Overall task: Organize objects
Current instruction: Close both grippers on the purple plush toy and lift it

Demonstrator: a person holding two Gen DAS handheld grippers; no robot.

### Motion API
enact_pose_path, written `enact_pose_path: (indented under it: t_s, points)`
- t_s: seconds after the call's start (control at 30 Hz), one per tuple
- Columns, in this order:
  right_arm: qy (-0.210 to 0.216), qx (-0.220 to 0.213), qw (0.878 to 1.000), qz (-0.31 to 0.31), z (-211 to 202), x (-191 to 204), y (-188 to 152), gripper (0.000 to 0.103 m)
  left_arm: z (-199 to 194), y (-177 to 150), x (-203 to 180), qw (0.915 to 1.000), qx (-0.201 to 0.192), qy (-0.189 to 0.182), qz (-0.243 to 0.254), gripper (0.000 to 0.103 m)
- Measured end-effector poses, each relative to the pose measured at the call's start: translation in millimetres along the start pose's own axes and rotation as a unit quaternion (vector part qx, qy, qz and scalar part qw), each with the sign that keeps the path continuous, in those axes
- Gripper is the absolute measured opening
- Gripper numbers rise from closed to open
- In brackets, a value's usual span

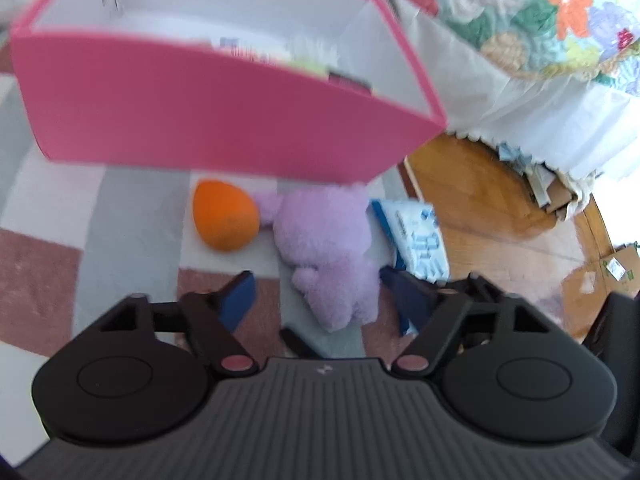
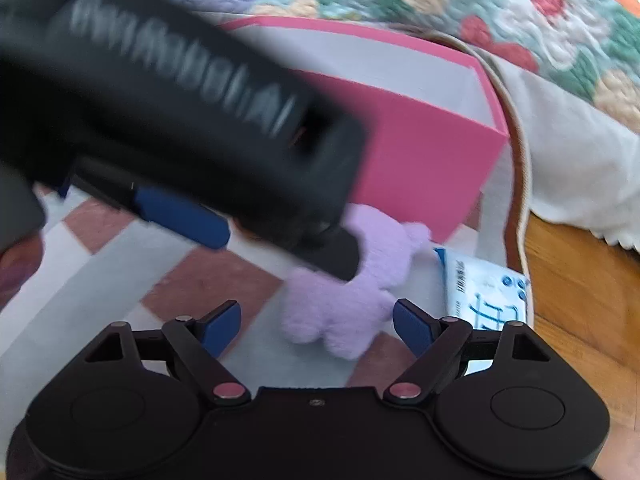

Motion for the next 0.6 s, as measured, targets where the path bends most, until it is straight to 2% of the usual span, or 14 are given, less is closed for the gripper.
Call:
enact_pose_path:
  t_s: [0.07, 0.13, 0.23, 0.47, 0.6]
  points:
    - [0.008, -0.006, 1.000, 0.021, 0.8, -4.0, -0.1, 0.077, 7.1, -1.6, 3.7, 0.9999, 0.005, -0.008, -0.009, 0.056]
    - [0.008, -0.004, 1.000, 0.021, 3.0, -3.4, -2.0, 0.063, 10.3, -2.0, 5.5, 0.9996, 0.000, -0.022, -0.016, 0.051]
    - [0.008, -0.009, 1.000, 0.022, 1.3, -0.4, -5.9, 0.057, 10.7, -2.9, 6.0, 0.9981, -0.004, -0.053, -0.030, 0.047]
    - [0.021, 0.001, 1.000, 0.023, -19.7, 10.0, -15.3, 0.054, 0.5, -14.4, 2.1, 0.9974, 0.004, -0.064, -0.035, 0.047]
    - [0.045, 0.025, 0.997, 0.066, -29.2, 11.4, -25.8, 0.054, -6.8, -26.7, 3.6, 0.9971, 0.028, -0.057, -0.043, 0.047]
Point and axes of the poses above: each gripper's, at about its wrist camera, not at the fingertips, and z roughly the way its jaws point, x to its left, y to its top, the point moved 5 cm from there along z, roughly the way its jaws point, and after that the axes turned 1 degree about -x, right-handed, at the moved point
